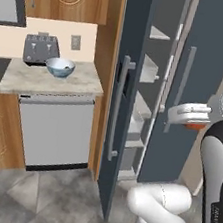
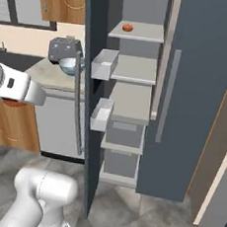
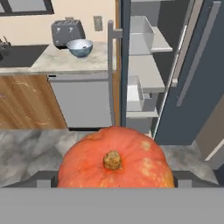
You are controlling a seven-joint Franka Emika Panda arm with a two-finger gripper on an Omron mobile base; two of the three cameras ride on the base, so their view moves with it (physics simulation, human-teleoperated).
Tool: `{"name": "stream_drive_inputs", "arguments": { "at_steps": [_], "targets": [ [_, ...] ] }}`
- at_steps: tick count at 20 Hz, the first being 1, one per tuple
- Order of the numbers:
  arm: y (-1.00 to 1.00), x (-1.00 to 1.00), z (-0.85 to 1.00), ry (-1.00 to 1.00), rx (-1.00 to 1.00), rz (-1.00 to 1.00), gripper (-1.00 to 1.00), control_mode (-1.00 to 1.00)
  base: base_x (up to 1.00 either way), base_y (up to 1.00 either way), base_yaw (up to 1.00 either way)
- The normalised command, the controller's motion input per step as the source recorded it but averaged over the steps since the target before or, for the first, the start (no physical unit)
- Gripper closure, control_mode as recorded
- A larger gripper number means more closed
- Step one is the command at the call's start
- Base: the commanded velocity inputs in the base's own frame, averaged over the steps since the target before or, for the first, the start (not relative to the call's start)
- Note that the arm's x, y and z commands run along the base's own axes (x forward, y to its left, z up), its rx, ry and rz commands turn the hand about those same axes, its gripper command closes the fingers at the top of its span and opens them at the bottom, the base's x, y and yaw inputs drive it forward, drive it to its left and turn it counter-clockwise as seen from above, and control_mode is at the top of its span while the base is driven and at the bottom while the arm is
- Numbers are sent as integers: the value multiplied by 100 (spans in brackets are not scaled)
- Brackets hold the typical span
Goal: Take the squash, sweet potato, and squash from the freezer and place them in the bowl on the counter.
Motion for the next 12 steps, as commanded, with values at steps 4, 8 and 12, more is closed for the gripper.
{"name": "stream_drive_inputs", "arguments": {
  "at_steps": [4, 8, 12],
  "targets": [
    [0, 0, 0, 0, 0, 0, 100, 100, 2, 100, 0],
    [0, 0, 0, 0, 0, 0, 100, 100, 21, 100, 0],
    [0, 0, 0, 0, 0, 0, 100, 100, 36, 100, 0]
  ]
}}
